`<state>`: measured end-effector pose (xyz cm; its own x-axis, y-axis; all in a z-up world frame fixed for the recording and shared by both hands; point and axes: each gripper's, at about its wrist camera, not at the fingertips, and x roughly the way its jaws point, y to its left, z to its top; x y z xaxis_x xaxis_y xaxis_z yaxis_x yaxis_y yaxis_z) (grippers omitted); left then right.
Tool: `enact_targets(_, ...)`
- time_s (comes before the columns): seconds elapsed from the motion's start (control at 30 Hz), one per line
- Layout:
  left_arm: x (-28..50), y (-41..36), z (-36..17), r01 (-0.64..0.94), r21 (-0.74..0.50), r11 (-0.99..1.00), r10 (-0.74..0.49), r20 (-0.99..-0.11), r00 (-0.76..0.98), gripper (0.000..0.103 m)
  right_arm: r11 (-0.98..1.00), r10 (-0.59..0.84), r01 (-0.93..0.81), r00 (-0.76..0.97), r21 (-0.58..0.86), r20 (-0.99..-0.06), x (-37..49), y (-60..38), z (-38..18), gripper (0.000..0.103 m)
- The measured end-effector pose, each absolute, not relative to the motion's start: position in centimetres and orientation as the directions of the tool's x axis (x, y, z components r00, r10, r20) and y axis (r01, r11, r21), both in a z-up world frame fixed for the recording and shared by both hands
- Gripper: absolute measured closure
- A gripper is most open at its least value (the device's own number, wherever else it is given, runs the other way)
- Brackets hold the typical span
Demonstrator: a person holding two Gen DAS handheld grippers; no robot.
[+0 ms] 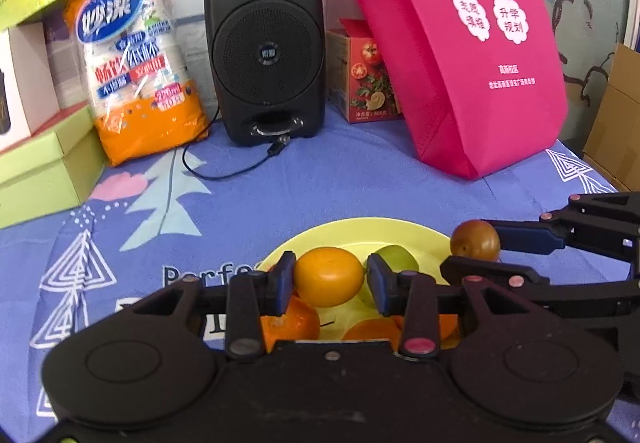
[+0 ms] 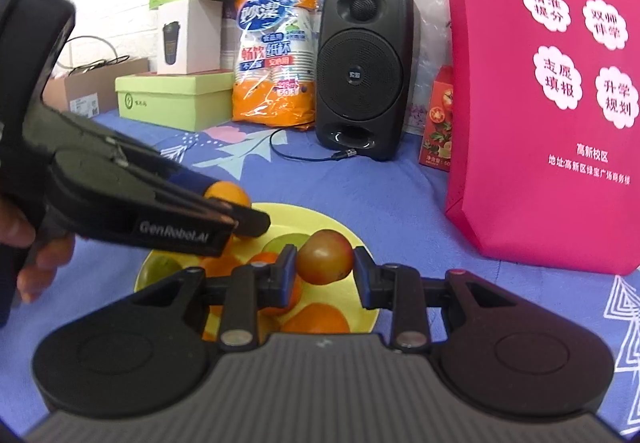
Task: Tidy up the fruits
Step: 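Lower the tangerine and tomato onto the yellow plate and open both grippers, then withdraw both open grippers up from the plate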
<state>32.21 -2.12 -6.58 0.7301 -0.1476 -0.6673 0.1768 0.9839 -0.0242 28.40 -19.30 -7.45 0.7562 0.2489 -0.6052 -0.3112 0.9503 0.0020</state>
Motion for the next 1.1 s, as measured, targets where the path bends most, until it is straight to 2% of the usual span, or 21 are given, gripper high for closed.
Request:
enact_targets(0.2,32.4,-2.0,-6.9,0.171,-0.014,0.985,-0.135,-0.678,0.723,0.060,0.950,0.248,-0.311,0.735,0.011,-0.631,29.3,-19.1,-8.0,0.073)
enact_targets(0.33,31.9,-1.9,-6.5,0.148,0.018,0.989,-0.099,-0.665,0.741,0.043,0.952,0.240,-0.306,0.730,0.007,-0.640,29.6,-19.0,-8.5,0.073)
enact_targets(0.67,30.0,-0.9,-5.7,0.133,0.014,0.991,-0.091,-0.655,0.750,0.041,0.952,0.226,-0.307,0.731,-0.014,-0.643,28.8,-18.5,-8.1,0.073)
enact_targets(0.77,29.0,-0.7,-5.4,0.126,0.007,0.992,-0.092,-0.644,0.760,0.031,0.949,0.243,-0.314,0.739,-0.002,-0.628,27.6,-18.8,-7.5,0.067)
enact_targets(0.83,28.3,-0.7,-5.3,0.126,0.004,0.992,-0.095,-0.637,0.765,0.031,0.943,0.266,-0.334,0.737,0.007,-0.622,26.6,-18.8,-7.2,0.061)
enact_targets(1.0,26.1,-0.7,-5.0,0.123,0.002,0.992,-0.096,-0.620,0.779,0.030,0.922,0.283,-0.385,0.729,-0.031,-0.623,24.2,-17.5,-7.1,0.061)
enact_targets(1.1,24.1,-0.4,-4.4,0.106,-0.002,0.994,-0.086,-0.597,0.798,0.020,0.929,0.274,-0.369,0.747,-0.036,-0.605,22.2,-17.1,-6.8,0.060)
